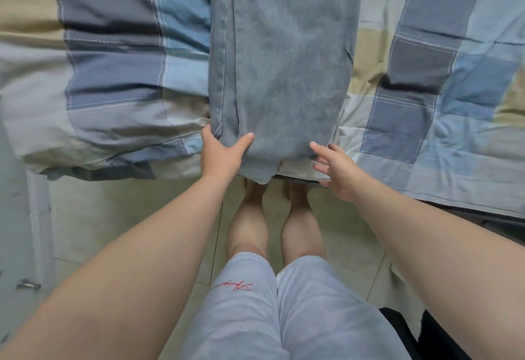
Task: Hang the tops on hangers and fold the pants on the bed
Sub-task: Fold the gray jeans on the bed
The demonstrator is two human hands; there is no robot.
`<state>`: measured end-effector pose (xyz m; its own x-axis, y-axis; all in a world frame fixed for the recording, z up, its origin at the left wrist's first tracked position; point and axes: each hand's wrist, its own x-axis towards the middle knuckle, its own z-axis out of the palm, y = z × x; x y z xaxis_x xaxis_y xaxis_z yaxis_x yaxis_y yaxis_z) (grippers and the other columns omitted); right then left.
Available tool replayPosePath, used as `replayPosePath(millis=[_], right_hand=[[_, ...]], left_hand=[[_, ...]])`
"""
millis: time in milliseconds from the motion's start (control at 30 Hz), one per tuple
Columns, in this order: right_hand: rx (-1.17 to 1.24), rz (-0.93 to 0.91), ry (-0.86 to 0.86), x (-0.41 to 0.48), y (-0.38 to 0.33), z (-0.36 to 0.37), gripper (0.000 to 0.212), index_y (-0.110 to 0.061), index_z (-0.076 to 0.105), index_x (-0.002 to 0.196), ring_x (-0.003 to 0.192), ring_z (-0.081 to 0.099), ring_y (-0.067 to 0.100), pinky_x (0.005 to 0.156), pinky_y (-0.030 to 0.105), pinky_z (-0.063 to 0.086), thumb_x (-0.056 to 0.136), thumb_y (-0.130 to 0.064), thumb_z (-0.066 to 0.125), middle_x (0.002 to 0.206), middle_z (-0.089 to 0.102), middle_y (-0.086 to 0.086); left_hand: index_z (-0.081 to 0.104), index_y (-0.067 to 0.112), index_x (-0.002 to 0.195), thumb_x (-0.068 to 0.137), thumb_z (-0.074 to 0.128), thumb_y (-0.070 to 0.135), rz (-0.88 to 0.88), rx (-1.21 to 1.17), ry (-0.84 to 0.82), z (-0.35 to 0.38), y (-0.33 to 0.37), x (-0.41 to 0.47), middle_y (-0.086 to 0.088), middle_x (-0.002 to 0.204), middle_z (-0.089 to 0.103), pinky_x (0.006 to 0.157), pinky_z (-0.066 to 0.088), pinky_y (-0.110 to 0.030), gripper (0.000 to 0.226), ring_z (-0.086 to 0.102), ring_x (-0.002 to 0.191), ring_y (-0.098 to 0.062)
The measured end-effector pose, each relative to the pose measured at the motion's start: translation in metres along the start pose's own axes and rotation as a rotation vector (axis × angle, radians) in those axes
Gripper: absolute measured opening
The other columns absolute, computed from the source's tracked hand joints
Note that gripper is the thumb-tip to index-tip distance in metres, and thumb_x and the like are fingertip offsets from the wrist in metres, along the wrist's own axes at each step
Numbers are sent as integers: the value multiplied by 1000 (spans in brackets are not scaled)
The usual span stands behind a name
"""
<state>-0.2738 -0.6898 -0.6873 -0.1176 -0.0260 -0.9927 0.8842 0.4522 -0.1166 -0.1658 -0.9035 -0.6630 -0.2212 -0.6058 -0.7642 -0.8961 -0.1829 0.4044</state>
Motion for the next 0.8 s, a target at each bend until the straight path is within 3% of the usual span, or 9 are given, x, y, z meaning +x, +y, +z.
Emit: replayPosePath(millis=[67, 133, 233, 300, 333, 433, 500, 667, 800], right_hand=[[-18, 3, 7, -2, -3, 0, 89, -30, 25, 155, 111, 60, 13, 99, 45, 34, 84, -54, 72, 123, 63, -3], [-21, 14, -9, -7, -9, 0, 76, -30, 38, 149, 107, 61, 12, 103, 45, 36, 84, -54, 71, 115, 65, -4], [-24, -12, -24, -17, -22, 0, 50, -32, 54, 129, 123, 51, 16, 102, 43, 38, 86, -51, 72, 129, 57, -8], [3, -37, 3, -24, -28, -2, 48, -33, 54, 127, 121, 44, 13, 104, 45, 37, 86, -49, 73, 131, 52, -11], [22, -45, 17, -28, -29, -3, 46, -31, 56, 126, 119, 46, 13, 104, 46, 37, 86, -46, 74, 129, 55, -11], [177, -81, 3, -41, -27, -2, 24, -23, 63, 109, 104, 62, 16, 97, 44, 49, 89, -30, 73, 112, 68, -3], [300, -104, 37, -53, -20, 1, 19, -17, 63, 106, 97, 66, 18, 86, 38, 56, 90, -19, 73, 109, 70, 4], [373, -60, 129, -91, 7, 7, 43, -10, 58, 127, 95, 68, 21, 66, 31, 56, 87, -10, 73, 117, 69, 8], [323, 8, 157, -123, 41, 7, 53, -3, 54, 132, 109, 66, 34, 80, 40, 56, 84, -1, 73, 124, 67, 17]], left_hand=[[46, 15, 135, 75, 84, 47, 1, 9, -14, -3, 3, 4, 3, 132, 60, 95, 42, -28, 78, 59, 118, -19], [57, 15, 120, 78, 84, 40, -5, 10, -41, -7, 9, 7, 2, 121, 65, 90, 44, -27, 56, 61, 106, -17], [68, 12, 101, 81, 83, 25, -83, -101, -138, -14, 16, 9, 3, 88, 72, 81, 49, -28, 29, 66, 79, -13], [70, 11, 89, 80, 83, 21, -132, -118, -178, -20, 20, 7, 6, 57, 64, 70, 48, -28, 19, 59, 53, -7], [70, 11, 90, 79, 84, 21, -153, -113, -186, -23, 23, 5, 7, 53, 62, 66, 48, -27, 20, 58, 50, -7], [68, 8, 114, 76, 85, 23, -212, -139, -219, -33, 28, -6, 0, 89, 75, 80, 58, -34, 43, 71, 81, -17], [67, 12, 118, 77, 84, 24, -241, -132, -255, -38, 29, -18, -1, 101, 75, 78, 58, -32, 45, 71, 87, -18], [66, 14, 117, 80, 81, 30, -332, -27, -316, -56, 16, -57, -4, 102, 73, 82, 52, -34, 43, 64, 84, -19], [67, 15, 110, 80, 81, 29, -459, 30, -361, -73, -11, -91, -1, 84, 71, 67, 48, -28, 36, 63, 73, -17]])
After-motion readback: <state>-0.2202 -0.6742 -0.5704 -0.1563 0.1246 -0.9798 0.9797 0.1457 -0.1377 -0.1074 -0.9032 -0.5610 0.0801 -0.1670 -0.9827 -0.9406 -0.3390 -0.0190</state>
